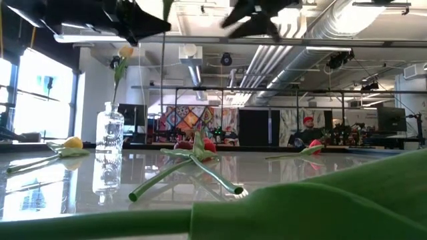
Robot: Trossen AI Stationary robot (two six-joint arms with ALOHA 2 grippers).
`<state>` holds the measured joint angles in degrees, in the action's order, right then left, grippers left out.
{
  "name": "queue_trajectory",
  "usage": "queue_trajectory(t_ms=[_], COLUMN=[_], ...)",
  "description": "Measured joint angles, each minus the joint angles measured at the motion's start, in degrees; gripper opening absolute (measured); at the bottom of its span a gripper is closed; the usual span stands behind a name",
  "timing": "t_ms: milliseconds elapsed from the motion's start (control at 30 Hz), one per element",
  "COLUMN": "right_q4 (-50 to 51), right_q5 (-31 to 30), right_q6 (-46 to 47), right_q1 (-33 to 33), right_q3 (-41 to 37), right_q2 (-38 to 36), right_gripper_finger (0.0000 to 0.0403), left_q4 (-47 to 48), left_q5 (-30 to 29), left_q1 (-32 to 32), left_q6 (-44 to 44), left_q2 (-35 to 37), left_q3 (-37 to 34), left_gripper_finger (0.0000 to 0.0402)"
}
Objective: Sort flowers into vase by color
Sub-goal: Put the light yellow tulip into the transparent vase
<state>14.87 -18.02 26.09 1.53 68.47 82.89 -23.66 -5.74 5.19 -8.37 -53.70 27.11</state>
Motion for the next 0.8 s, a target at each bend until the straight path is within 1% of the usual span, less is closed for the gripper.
queue_trajectory(t_ms=[100, 167, 267, 333, 367, 467, 533, 633, 800], right_q4=[9.1, 13.7, 19.2, 22.3, 24.0, 27.8, 30.3, 34.4, 41.2], right_q5=[-7.4, -11.8, -17.6, -20.5, -21.4, -23.4, -23.8, -24.4, -27.8], right_q6=[4.6, 7.5, 12.9, 16.4, 17.7, 21.4, 23.6, 26.9, 32.3], right_q1=[2.7, 4.7, 7.6, 9.4, 10.0, 11.3, 11.7, 11.7, 11.1], right_q3=[0.0, 0.0, 0.0, 0.0, 0.0, 0.0, 0.0, 0.0, 0.0], right_q2=[-2.0, -2.2, -1.7, -0.8, -0.2, 1.4, 2.4, 3.2, 3.2], right_gripper_finger=[0.0139, 0.0139, 0.0139, 0.0139, 0.0139, 0.0139, 0.0139, 0.0139, 0.0139], left_q4=[3.0, 5.0, 7.6, 9.5, 9.6, 11.4, 15.5, 20.5, 25.0], left_q5=[-0.2, -1.4, -3.9, -6.6, -8.8, -18.1, -21.5, -23.4, -23.4], left_q1=[2.1, 4.2, 7.9, 10.3, 11.4, 14.2, 15.9, 18.1, 20.5], left_q6=[-2.1, -2.9, -2.4, -2.1, -1.6, 1.0, 2.1, 3.4, 4.0], left_q2=[4.7, 7.8, 12.0, 14.5, 15.4, 17.2, 17.6, 17.5, 17.2], left_q3=[0.0, 0.0, 0.0, 0.0, 0.0, 0.1, 1.5, 4.2, 9.2], left_gripper_finger=[0.0001, 0.0001, 0.0000, 0.0000, 0.0000, 0.0000, 0.0000, 0.0000, 0.0000])
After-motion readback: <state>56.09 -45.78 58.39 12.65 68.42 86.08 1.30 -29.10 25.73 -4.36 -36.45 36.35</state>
